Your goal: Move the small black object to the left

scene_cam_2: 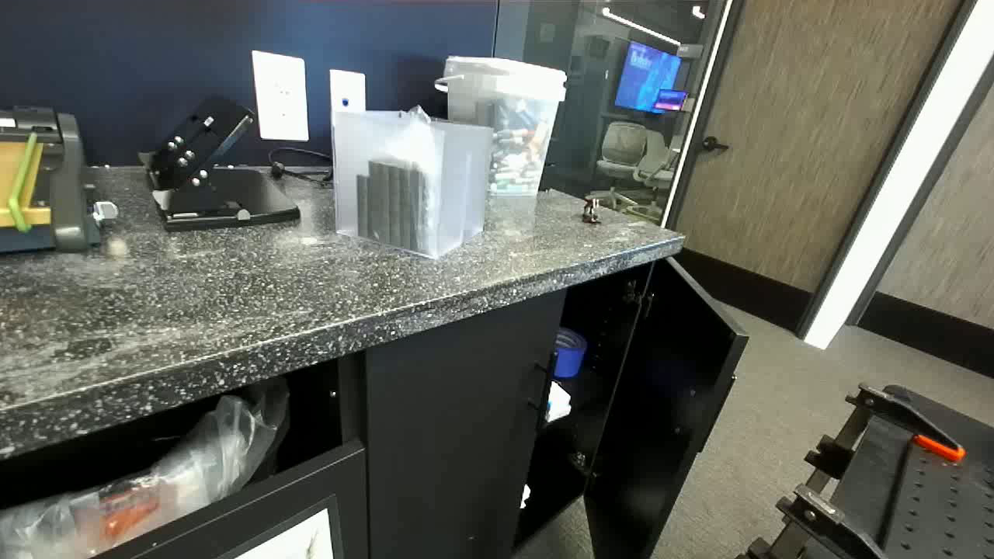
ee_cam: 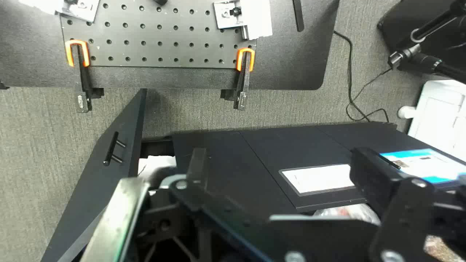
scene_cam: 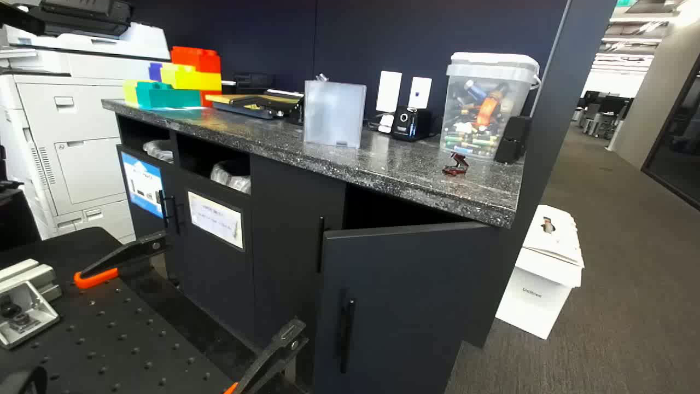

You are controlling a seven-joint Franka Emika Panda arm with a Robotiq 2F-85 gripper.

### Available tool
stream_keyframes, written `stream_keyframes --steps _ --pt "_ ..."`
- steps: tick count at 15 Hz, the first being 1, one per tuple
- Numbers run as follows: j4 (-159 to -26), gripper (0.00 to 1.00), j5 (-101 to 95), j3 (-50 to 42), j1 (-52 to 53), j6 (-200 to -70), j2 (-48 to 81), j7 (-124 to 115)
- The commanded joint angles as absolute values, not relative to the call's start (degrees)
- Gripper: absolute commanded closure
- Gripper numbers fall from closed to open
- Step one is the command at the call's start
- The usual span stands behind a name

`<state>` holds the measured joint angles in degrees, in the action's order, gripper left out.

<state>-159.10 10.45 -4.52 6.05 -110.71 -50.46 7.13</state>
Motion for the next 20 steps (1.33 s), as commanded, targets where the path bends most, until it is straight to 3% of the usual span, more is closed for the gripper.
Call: stream_keyframes --steps 1,6,15,20 --pt "-159.0 0.0 10.9 -4.0 5.4 -110.5 -50.4 7.6" --pt "-159.0 0.0 10.9 -4.0 5.4 -110.5 -50.4 7.6" --pt "-136.4 0.0 13.3 -7.9 0.8 -131.0 -21.6 2.5" --pt "-119.6 0.0 16.6 -10.4 -0.4 -130.8 -3.9 -0.8"
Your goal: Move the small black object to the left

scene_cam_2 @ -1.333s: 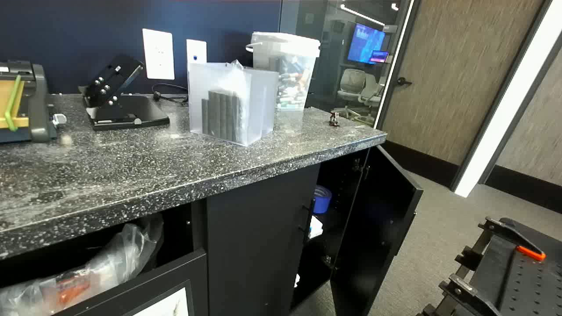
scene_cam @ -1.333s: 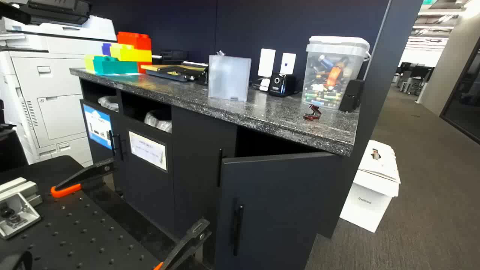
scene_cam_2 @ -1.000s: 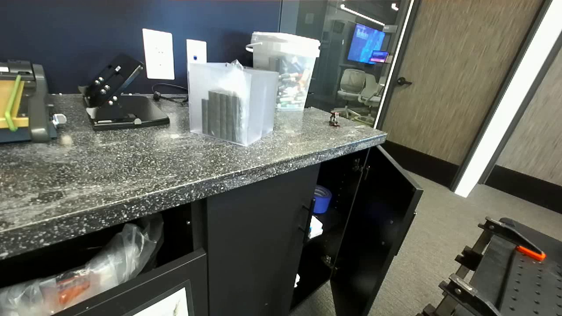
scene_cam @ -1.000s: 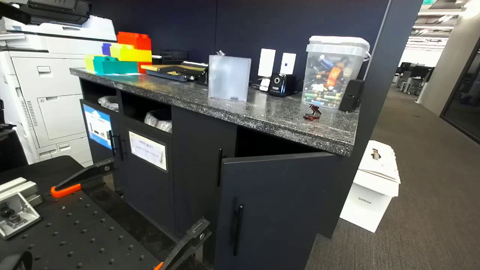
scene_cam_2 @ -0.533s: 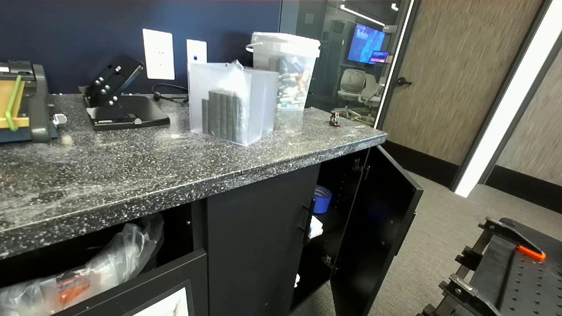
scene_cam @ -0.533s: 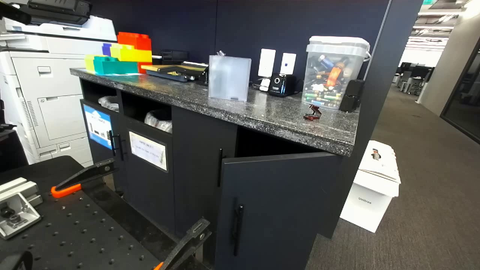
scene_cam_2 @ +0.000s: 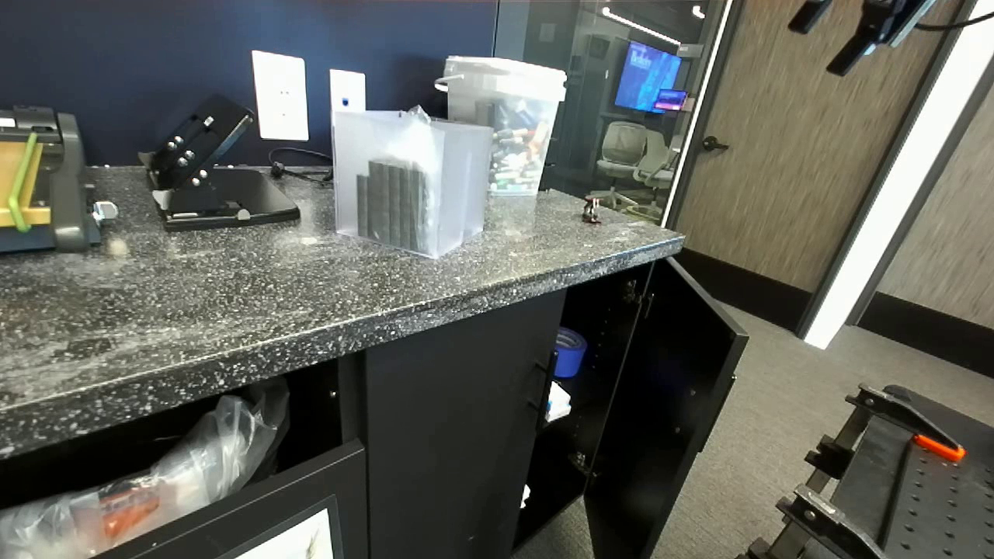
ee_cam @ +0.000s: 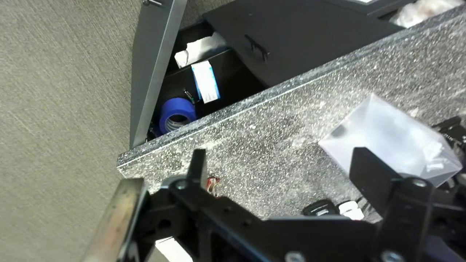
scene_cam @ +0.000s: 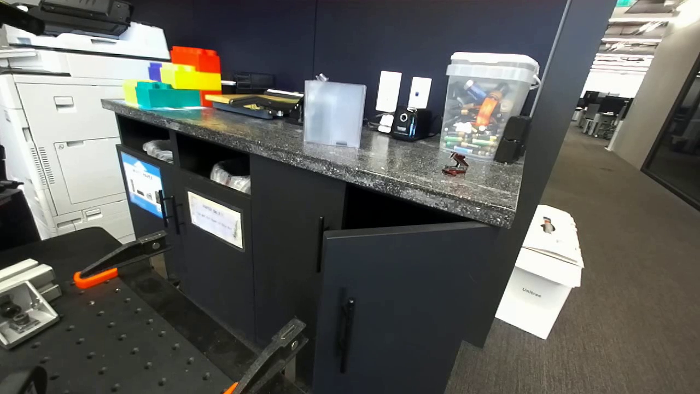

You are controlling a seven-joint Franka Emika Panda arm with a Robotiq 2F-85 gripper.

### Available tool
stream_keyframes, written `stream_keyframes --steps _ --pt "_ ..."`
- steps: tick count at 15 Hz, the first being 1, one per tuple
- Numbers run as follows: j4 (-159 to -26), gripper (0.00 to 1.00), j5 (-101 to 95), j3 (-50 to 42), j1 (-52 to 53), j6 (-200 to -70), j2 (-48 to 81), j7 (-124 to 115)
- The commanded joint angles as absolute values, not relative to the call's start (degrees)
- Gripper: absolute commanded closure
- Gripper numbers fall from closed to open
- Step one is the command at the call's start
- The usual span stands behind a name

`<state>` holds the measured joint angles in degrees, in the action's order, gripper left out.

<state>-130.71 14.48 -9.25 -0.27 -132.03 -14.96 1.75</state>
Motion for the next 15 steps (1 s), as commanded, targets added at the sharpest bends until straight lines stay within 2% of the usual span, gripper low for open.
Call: stream_keyframes --steps 1,15 --pt "-116.1 0.0 17.4 -9.3 -1.9 -130.4 -0.5 -1.4" --pt "-72.5 0.0 15.1 -7.1 -5.6 -122.1 41.5 -21.3"
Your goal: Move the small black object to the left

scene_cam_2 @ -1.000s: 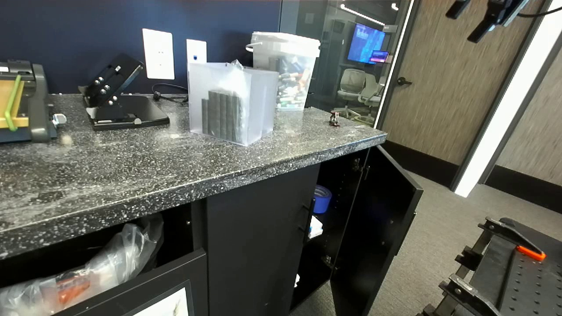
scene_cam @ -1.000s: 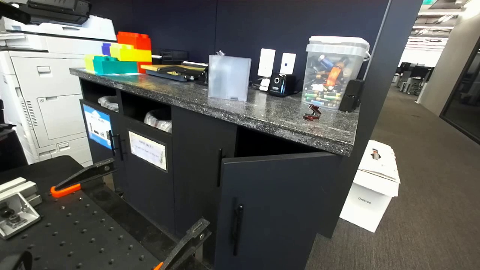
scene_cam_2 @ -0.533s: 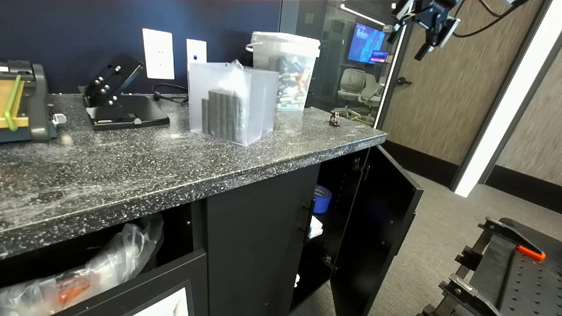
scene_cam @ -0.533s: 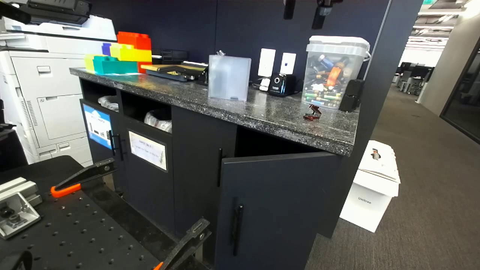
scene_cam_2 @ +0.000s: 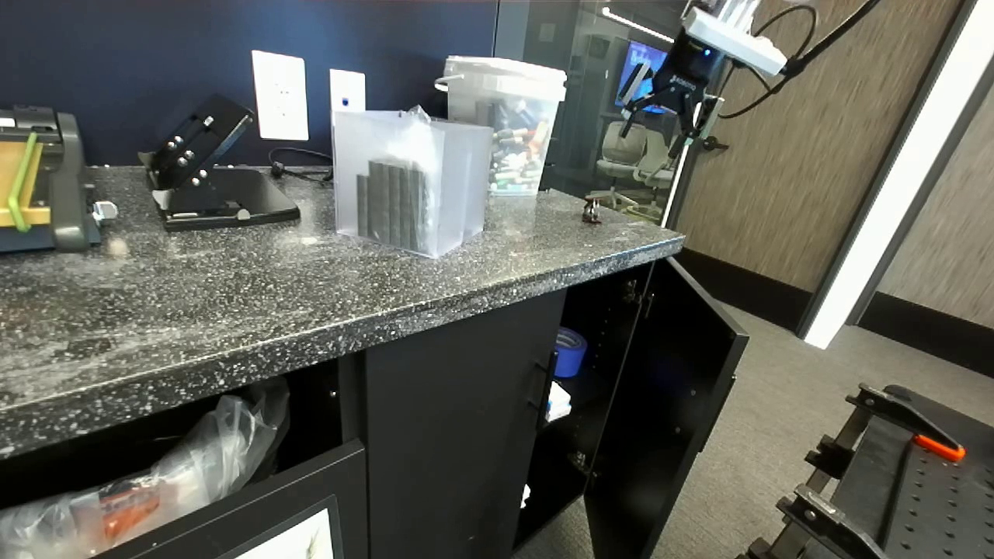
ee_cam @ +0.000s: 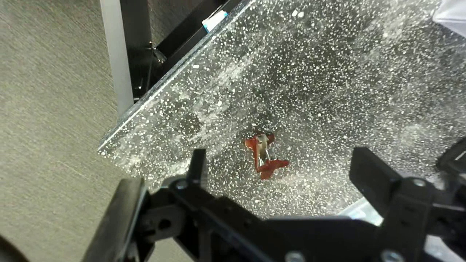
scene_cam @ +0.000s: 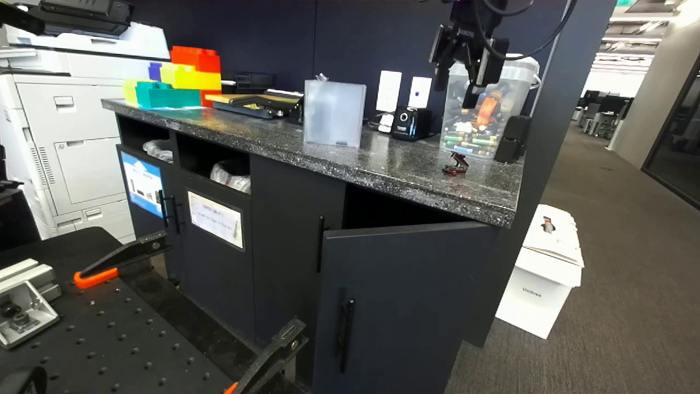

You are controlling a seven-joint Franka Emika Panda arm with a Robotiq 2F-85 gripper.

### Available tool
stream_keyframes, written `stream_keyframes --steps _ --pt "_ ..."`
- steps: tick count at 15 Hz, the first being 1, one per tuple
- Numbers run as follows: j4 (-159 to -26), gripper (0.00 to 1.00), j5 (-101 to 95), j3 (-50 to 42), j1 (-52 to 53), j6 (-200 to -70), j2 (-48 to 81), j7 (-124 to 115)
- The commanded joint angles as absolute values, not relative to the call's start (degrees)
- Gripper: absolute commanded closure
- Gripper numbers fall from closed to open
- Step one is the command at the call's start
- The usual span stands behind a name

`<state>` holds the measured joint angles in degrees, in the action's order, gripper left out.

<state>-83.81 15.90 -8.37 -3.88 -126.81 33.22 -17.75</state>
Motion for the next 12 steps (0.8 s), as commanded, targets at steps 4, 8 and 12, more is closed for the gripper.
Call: stream_keyframes --steps 4,8,12 --pt "-61.3 0.0 14.3 -7.2 -6.0 -118.3 51.4 -24.7" --pt "-50.9 0.0 13.7 -7.0 -6.5 -115.0 59.7 -26.9" --pt "-41.3 0.0 12.3 -7.2 -6.5 -111.8 66.6 -29.0"
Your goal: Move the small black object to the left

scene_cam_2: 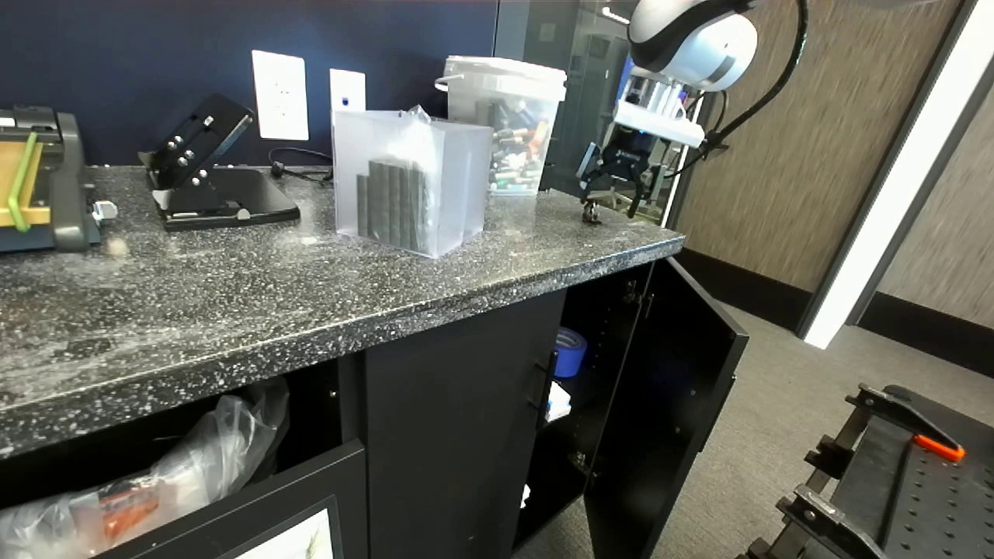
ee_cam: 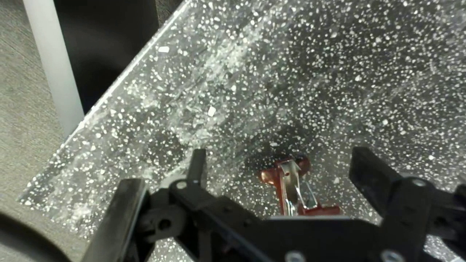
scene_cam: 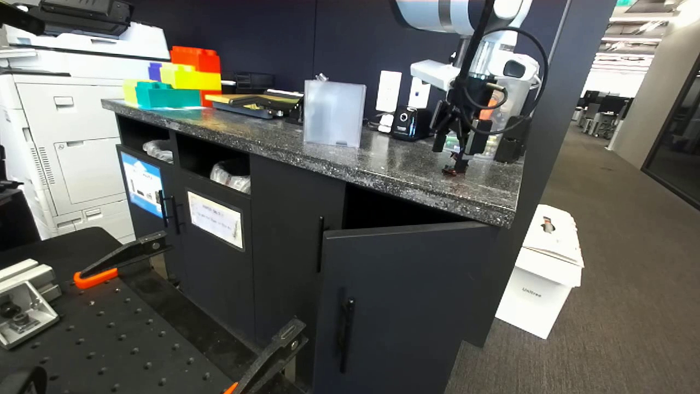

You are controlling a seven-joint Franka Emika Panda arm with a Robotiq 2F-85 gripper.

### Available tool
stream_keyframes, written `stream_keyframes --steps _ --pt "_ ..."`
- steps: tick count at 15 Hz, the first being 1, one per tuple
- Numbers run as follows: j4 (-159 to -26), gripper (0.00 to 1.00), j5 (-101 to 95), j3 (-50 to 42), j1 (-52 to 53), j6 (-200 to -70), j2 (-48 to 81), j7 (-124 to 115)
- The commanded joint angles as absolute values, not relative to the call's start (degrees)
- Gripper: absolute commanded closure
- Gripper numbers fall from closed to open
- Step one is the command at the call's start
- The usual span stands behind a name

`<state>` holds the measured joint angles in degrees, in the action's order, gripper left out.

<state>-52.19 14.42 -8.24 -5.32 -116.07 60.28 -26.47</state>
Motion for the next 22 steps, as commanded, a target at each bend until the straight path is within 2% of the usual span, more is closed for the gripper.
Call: stream_keyframes --steps 1,3,4,5,13,15,17,22 --pt "-39.0 0.0 11.7 -7.4 -6.6 -111.2 68.1 -29.6" --pt "-34.5 0.0 10.2 -7.7 -6.5 -109.9 71.1 -31.0" --pt "-31.8 0.25 10.9 -8.9 -6.2 -108.7 72.8 -31.1" --pt "-30.2 0.28 10.5 -9.1 -6.2 -108.2 73.8 -31.5" --pt "-27.2 0.88 6.8 -9.9 -5.6 -108.6 75.0 -32.0" --pt "-27.1 1.0 6.2 -10.4 -5.4 -108.9 75.0 -32.0" --pt "-27.0 0.96 5.6 -10.7 -5.3 -108.9 74.9 -31.7" --pt "-26.2 0.95 4.7 -10.5 -4.3 -109.3 72.4 -29.5"
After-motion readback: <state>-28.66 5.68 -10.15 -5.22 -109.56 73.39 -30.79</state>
